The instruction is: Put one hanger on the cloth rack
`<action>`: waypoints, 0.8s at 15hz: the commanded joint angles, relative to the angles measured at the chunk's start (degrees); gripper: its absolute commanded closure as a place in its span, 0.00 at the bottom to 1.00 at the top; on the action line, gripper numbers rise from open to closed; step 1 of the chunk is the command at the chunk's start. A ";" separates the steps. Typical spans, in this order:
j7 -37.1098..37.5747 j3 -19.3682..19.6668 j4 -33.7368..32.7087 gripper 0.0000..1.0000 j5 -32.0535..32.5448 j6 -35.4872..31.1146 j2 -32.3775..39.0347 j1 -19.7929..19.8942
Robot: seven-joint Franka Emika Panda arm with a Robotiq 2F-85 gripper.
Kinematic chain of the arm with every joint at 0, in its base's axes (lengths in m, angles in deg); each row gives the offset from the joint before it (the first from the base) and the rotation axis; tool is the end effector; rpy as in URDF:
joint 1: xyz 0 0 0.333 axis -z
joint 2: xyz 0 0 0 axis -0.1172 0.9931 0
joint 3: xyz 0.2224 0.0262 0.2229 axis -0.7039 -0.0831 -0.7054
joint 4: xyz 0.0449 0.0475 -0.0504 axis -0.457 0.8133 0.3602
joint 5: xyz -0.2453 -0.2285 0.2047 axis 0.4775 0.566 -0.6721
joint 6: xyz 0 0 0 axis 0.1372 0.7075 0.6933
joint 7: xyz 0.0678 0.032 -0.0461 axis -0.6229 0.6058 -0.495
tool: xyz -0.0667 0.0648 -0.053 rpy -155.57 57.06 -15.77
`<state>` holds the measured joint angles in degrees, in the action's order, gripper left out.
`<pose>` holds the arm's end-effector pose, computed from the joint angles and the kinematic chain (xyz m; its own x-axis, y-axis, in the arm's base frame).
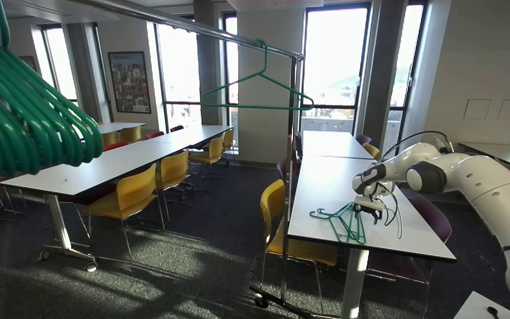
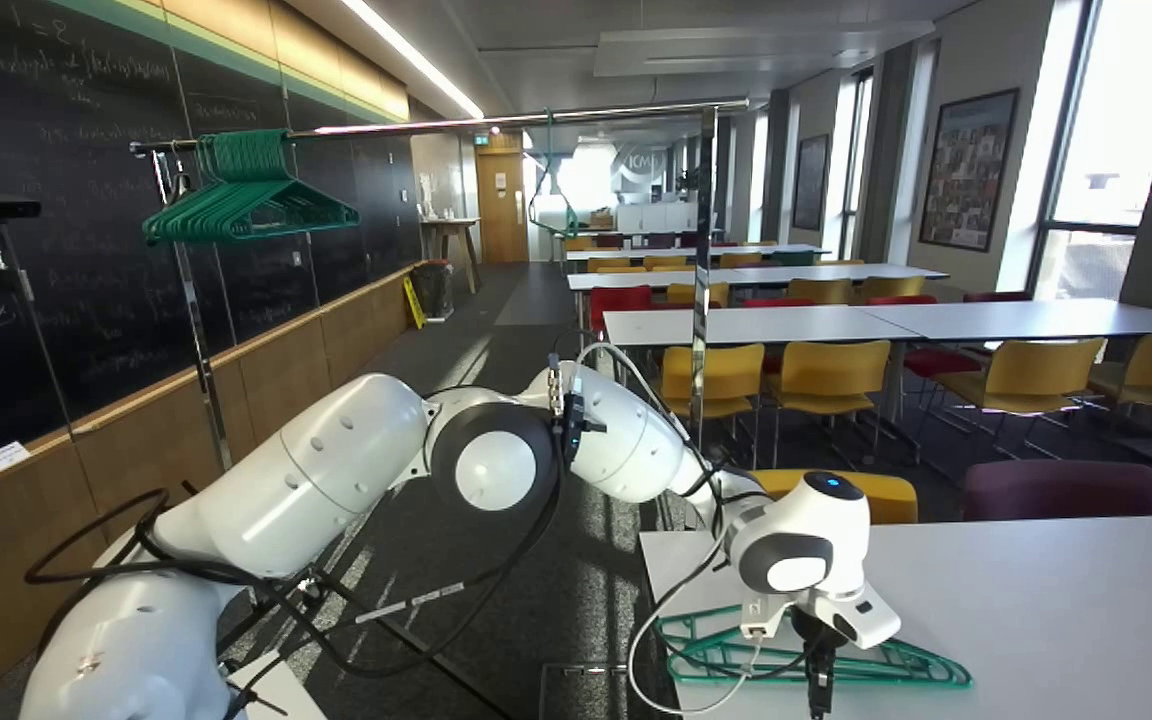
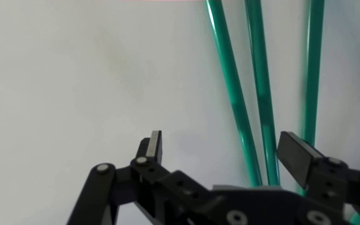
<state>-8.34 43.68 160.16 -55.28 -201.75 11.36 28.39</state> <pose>0.6362 -0.3880 0.1521 0.3670 -0.9287 0.0524 -0.9286 -0.3692 -0.0383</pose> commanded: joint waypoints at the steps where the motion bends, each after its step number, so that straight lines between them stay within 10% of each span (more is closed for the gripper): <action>1: -1.74 -0.31 0.45 0.00 -0.58 2.58 -1.07 0.45; 12: -2.22 -0.40 1.00 0.00 -1.07 3.52 -2.09 1.29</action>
<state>-8.36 43.68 160.15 -55.28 -200.09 11.33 28.78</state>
